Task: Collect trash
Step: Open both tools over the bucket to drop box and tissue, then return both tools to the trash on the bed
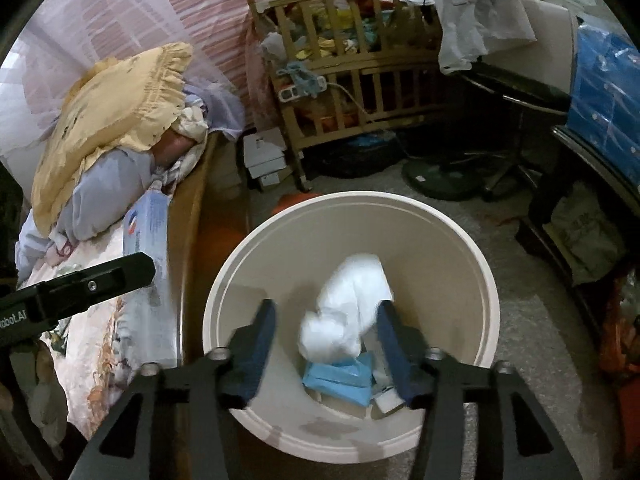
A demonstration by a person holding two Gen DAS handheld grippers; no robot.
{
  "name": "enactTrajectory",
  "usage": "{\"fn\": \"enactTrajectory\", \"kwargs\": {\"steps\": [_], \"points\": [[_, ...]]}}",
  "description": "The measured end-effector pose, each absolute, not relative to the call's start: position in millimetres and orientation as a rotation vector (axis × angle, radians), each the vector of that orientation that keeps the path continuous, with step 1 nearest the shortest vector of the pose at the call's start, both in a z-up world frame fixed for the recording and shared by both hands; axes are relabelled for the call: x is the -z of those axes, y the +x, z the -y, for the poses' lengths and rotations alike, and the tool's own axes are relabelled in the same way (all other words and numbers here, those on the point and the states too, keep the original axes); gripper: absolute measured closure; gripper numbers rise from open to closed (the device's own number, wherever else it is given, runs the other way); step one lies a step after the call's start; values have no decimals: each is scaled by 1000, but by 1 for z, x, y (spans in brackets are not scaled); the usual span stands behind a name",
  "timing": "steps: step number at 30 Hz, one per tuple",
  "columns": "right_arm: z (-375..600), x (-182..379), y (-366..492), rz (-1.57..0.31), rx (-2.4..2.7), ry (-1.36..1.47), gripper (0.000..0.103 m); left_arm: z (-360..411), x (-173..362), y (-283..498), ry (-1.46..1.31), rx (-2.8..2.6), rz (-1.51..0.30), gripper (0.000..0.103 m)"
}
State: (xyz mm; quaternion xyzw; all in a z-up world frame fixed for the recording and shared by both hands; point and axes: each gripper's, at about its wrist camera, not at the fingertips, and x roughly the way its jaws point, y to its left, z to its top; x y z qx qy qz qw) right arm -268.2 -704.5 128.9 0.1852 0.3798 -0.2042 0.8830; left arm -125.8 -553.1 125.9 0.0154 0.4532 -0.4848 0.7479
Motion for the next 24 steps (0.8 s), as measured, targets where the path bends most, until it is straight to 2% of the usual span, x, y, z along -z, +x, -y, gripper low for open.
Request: {"fn": "enactTrajectory", "kwargs": {"steps": [7,24], "points": [[692,-128,-266,-805,391,388,47,537,-128,-119,22,1021,-1014,37],[621,-131,-226,-822,221,325,46,428,-151,-89,65,778,-875,37]]}}
